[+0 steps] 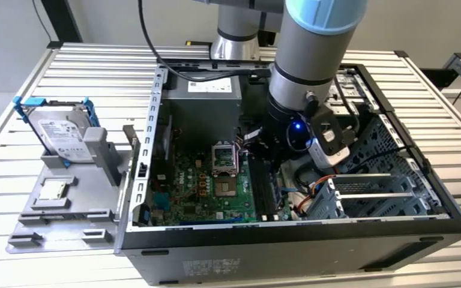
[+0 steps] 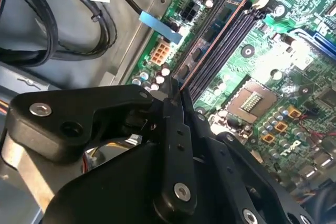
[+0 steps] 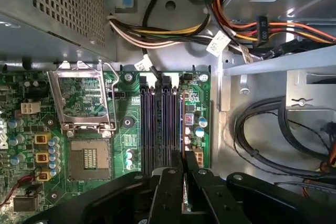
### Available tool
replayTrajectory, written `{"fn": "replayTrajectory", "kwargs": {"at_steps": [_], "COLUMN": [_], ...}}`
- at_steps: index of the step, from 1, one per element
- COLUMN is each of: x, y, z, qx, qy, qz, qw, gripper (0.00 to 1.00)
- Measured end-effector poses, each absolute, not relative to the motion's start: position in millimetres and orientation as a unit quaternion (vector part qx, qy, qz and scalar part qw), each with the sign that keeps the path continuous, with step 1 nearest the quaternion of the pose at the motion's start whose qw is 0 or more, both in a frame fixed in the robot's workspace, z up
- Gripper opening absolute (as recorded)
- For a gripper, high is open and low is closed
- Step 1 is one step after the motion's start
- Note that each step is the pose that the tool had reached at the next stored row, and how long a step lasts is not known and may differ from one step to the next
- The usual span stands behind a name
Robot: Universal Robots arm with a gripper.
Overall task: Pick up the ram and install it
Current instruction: 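Insert the ram into the slot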
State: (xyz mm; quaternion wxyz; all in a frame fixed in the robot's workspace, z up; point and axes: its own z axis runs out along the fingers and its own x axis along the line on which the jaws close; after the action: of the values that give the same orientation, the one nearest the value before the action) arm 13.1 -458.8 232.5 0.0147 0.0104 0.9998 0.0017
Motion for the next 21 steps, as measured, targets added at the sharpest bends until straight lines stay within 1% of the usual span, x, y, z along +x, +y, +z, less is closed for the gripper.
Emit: {"fn": "replayTrajectory", "kwargs": {"at_steps": [4,21], "x": [13.1,11.7], "y": [-459.0,-459.0], "z": [227.9,224.4], "qx": [0.010,0.009], "qy": [1.000,1.000], "qz": [0.002,0.000], "qw": [0.013,0.013], "gripper": [0.00,0.00]}}
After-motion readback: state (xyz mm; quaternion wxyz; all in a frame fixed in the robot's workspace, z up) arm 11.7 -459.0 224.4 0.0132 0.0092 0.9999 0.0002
